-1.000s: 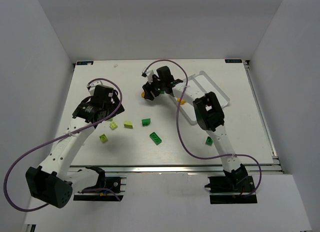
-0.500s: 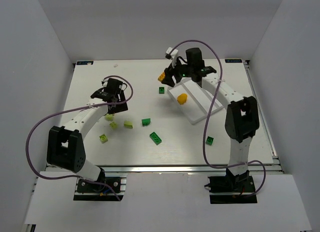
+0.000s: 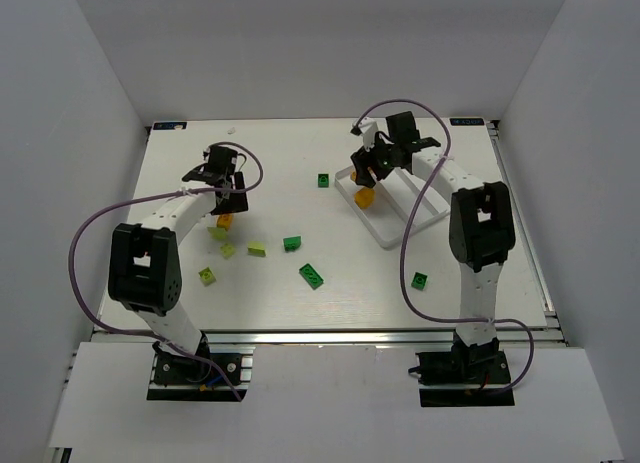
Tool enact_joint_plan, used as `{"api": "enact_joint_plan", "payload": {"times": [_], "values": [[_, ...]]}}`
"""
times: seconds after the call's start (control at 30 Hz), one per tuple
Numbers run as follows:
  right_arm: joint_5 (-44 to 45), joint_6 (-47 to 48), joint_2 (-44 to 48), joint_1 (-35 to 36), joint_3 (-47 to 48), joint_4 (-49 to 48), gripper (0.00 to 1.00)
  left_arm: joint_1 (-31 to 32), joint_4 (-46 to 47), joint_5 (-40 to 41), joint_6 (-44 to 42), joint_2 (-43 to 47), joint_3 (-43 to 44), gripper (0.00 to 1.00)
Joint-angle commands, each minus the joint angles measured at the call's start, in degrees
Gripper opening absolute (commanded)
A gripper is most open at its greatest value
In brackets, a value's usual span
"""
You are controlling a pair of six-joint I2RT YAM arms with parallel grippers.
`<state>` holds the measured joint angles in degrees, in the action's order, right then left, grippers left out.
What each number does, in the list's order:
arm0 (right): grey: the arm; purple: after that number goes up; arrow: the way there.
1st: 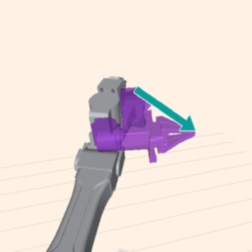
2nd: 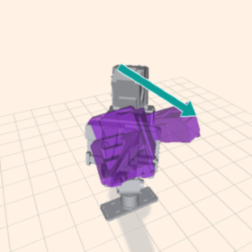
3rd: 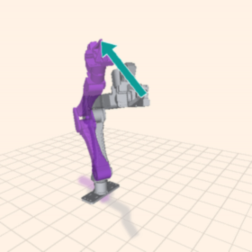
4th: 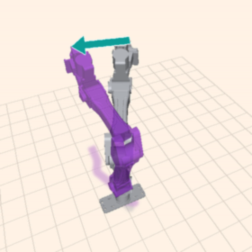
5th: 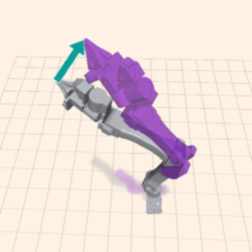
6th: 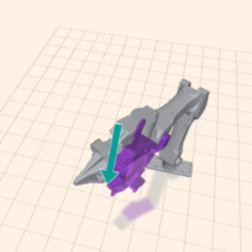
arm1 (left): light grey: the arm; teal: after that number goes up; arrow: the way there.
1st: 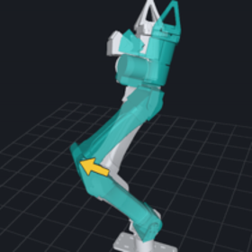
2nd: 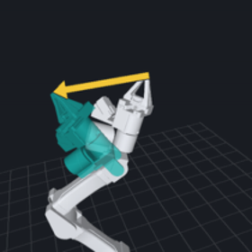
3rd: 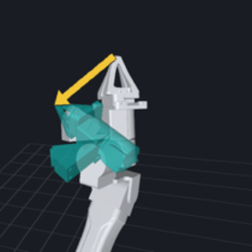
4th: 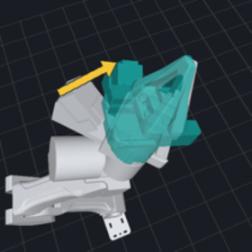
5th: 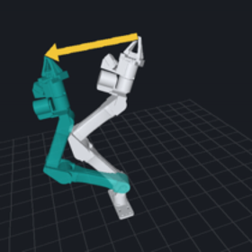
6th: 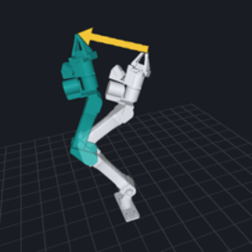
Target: Sort the legos into containers by color
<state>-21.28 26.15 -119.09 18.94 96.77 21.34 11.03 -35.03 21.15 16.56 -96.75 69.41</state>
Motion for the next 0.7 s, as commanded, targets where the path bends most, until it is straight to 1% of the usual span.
{"api": "enact_joint_plan", "payload": {"times": [0.0, 0.03, 0.13, 0.2, 0.23, 0.3, 0.43, 0.53, 0.57, 0.63, 0.67], "values": [[1.0, 1.1, -2.3, 0.6, 4.3, 2.0, 0.51, -1.0, 2.7, -1.3, -3.8, 0.2, 2.0, 0.96], [0.9, 1.1, -3.2, 0.5, 4.7, 2.5, 0.54, -1.7, 2.8, -1.4, -4.0, 0.1, 1.7, 0.96], [1.1, 1.0, -4.6, 0.7, 5.9, 2.7, 0.61, -2.3, 3.6, -2.0, -4.7, -0.4, 0.8, 0.96], [1.2, 0.6, -5.7, 0.7, 7.1, 3.1, 0.71, -3.6, 4.7, -3.1, -5.6, -1.0, 0.6, 0.96], [1.2, 0.5, -6.0, 0.5, 7.6, 3.7, 0.81, -3.6, 5.0, -4.5, -6.0, -1.4, 0.5, 0.96], [1.3, 0.4, -6.0, 0.4, 8.4, 4.4, 0.88, -4.2, 5.9, -6.5, -7.3, -3.1, 1.0, 0.96], [0.3, 0.4, -3.7, 0.0, 7.3, 4.9, 0.89, -4.2, 5.6, -9.2, -8.7, -7.0, 3.7, 0.95], [-1.0, -0.5, -0.6, -0.6, 5.4, 5.1, 0.89, -4.2, 5.6, -10.7, -9.4, -8.5, 4.5, 0.89], [-1.5, -0.9, 0.3, -0.7, 4.8, 4.9, 0.89, -4.7, 5.8, -12.3, -9.5, -8.7, 4.4, 0.83], [-2.4, -1.8, 2.7, -1.2, 3.3, 4.5, 0.89, -4.7, 6.2, -14.4, -9.7, -9.0, 3.8, 0.76], [-2.8, -2.1, 3.6, -1.6, 2.7, 4.1, 0.89, -4.7, 6.3, -14.6, -9.7, -9.1, 3.5, 0.71]]}}
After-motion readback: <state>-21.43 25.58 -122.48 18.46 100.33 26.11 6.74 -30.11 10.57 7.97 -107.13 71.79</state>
